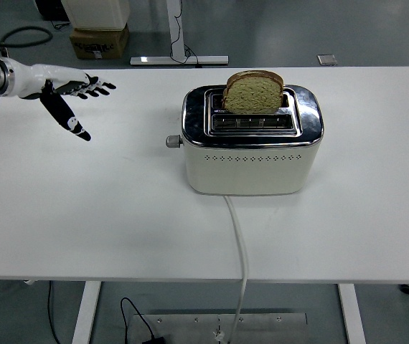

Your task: Press down toaster

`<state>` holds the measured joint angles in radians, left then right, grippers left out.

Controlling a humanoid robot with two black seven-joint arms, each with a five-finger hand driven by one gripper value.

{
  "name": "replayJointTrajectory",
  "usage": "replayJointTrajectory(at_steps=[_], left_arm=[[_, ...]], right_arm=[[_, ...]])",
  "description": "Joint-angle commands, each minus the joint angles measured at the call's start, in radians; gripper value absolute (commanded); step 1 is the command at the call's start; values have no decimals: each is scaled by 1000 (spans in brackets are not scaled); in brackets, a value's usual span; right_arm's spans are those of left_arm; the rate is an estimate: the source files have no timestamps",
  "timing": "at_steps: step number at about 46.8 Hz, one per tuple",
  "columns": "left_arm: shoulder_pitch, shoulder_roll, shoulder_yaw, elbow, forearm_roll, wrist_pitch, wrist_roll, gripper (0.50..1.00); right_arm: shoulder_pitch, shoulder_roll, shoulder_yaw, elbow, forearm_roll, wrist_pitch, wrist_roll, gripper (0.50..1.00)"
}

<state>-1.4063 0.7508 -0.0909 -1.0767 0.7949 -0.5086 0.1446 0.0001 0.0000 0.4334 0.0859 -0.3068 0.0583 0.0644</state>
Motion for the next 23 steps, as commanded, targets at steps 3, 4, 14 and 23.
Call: replayJointTrajectory(at_steps=[3,4,14,23], left_arm=[[-63,-53,-9,81,-81,7,0,1000],[-74,-67,-12,101,-97,7,0,1000],[-100,-200,-93,320,-224,12,-19,1000],[-98,-300,-161,484,-281,67,-86,1000]], right_arm=[[0,0,-1,0,0,0,0,1000],[0,0,-1,0,0,-2,0,1000],[0,0,-1,0,0,0,0,998],[0,0,1,0,0,0,0,998]])
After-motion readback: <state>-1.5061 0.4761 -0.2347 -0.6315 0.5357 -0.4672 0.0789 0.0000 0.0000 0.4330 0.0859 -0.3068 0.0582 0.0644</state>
